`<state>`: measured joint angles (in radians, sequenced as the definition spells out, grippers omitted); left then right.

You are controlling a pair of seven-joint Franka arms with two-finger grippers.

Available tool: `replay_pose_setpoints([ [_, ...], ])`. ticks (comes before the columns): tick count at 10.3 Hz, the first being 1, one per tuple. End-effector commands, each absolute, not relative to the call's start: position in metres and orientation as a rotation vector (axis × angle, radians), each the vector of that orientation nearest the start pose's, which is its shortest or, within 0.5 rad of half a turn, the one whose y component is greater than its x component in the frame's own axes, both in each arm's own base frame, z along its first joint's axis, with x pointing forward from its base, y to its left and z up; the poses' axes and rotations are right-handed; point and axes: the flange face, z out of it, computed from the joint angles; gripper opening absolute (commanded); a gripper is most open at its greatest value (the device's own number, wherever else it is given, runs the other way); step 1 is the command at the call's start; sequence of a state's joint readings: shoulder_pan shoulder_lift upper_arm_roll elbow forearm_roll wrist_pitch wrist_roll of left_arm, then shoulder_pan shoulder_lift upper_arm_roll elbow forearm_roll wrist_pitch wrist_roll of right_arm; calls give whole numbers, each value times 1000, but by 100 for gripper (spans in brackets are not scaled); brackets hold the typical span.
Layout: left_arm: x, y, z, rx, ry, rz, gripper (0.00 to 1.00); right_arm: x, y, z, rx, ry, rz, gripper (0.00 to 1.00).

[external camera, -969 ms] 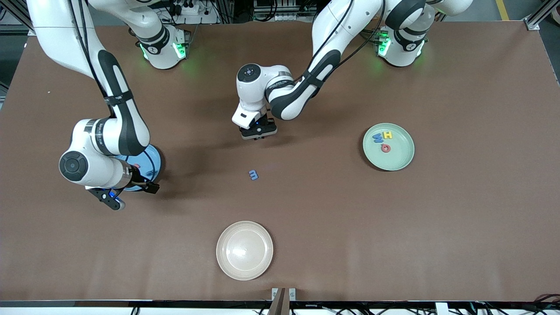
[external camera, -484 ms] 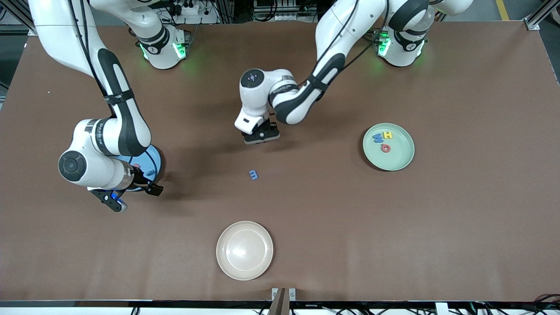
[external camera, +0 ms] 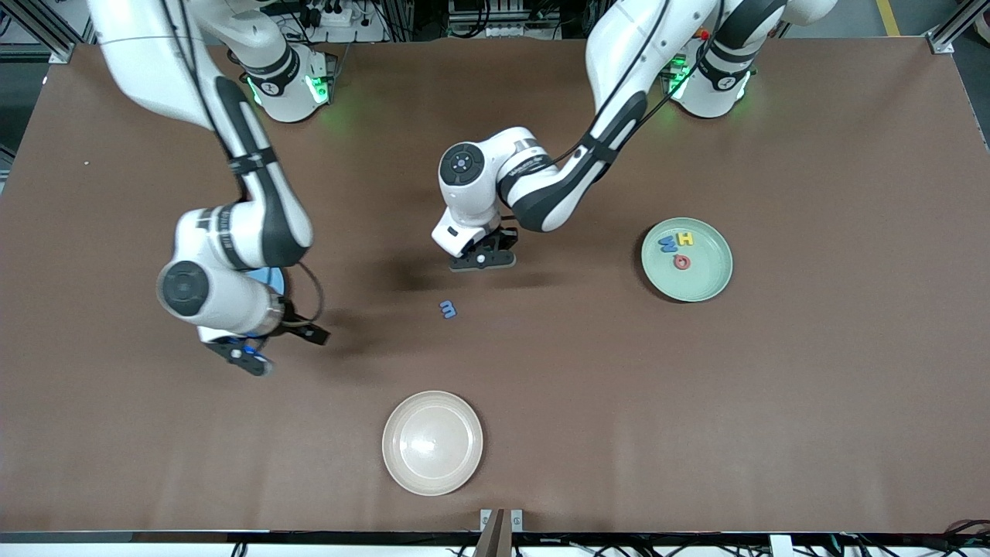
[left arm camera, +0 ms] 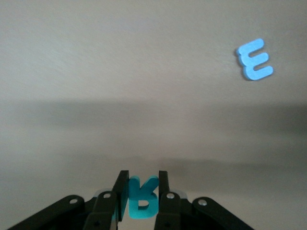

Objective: Sort upper and lower case letters into plates
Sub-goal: 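Carry the K to the green plate while the right gripper reaches E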

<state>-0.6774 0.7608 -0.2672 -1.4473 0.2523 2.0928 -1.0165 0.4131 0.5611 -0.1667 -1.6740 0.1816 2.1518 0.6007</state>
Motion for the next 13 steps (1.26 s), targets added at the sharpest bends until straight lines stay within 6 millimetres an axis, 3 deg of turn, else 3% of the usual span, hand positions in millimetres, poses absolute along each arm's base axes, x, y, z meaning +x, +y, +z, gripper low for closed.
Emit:
replay_pose_setpoints([
  [1,465,-488,264,-3022,185,124,0,652,261,260,-3097,439,94,100],
  [4,489,-385,265,-2988,421,237,0,628,313,252,-3152,-198,85,100],
  [5,494,-363,267,-2993,449,262,0,619,332,246,-3146,-296,84,100],
  [7,475,-339,264,-2992,492,280,2,592,385,225,-3131,-415,19,100],
  [8,459,-326,261,-2983,511,253,2,583,399,216,-3125,-453,1,100],
  [9,451,-316,261,-2969,573,237,2,576,410,212,-3122,-489,-2,100],
  [11,462,-273,257,-2952,639,268,2,563,422,203,-3127,-545,9,100],
  [13,471,-230,244,-2956,727,293,2,560,421,193,-3135,-548,29,100],
])
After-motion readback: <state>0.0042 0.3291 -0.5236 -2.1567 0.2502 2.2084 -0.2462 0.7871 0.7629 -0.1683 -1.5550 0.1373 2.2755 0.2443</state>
